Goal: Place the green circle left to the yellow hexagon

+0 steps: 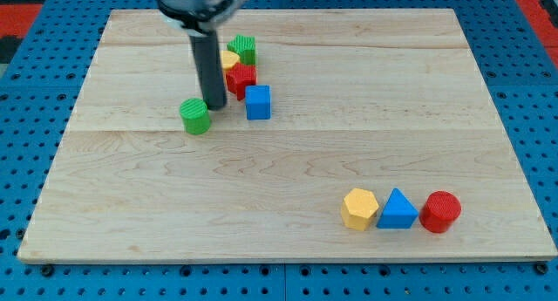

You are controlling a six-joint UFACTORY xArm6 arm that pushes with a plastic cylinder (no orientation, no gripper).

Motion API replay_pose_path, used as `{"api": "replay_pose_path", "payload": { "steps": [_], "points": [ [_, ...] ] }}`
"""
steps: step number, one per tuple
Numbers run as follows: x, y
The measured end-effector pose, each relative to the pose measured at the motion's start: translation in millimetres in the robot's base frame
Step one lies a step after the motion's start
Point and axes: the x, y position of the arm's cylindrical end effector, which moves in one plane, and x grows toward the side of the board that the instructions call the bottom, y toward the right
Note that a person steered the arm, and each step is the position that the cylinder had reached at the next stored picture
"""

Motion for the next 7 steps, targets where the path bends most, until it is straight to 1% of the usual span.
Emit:
{"api": "replay_pose_path", "payload": {
  "steps": [1,2,3,4,5,6,7],
  "points": [
    [6.4,-53.9],
    [23.7,25.8],
    [70.3,52.1],
    [31.6,31.0],
    [25.5,-10.4],
    [46.0,-18.9],
    [76.8,1.0]
  ]
}}
